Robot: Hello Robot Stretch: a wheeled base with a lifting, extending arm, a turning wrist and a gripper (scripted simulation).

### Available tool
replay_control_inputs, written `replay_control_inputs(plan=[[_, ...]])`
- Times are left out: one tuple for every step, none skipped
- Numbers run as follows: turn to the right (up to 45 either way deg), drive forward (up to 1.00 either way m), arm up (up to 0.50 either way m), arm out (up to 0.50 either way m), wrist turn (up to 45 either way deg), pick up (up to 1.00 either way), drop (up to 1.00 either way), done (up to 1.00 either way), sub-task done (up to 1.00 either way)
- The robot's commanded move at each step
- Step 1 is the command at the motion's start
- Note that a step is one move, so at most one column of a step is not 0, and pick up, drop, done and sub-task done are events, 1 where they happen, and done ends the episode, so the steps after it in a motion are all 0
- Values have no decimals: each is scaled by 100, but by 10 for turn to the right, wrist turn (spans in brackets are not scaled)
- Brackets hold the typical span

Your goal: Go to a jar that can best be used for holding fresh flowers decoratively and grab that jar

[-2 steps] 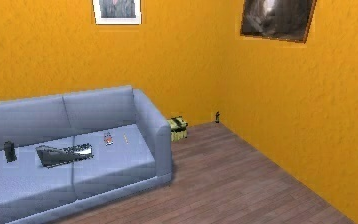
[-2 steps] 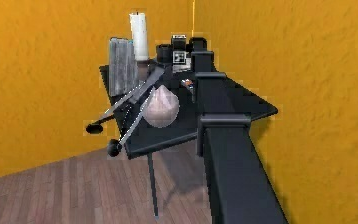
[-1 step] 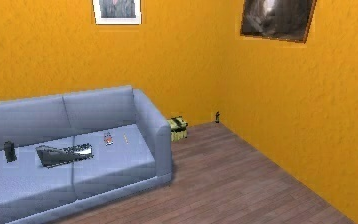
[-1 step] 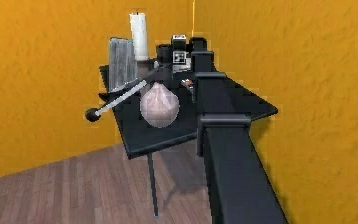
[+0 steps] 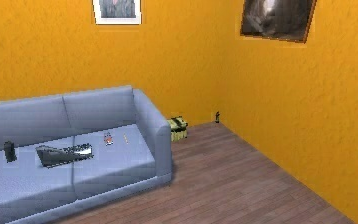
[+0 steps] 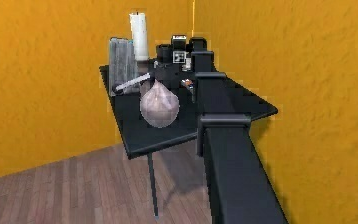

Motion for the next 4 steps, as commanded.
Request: replay_control_inputs(plan=[[0,0,0,0,270,0,0,0,0],[0,0,-16,0,0,0,0,0,0],[0,0,0,0,0,100,0,0,0],[0,0,10,0,0,0,0,0,0]])
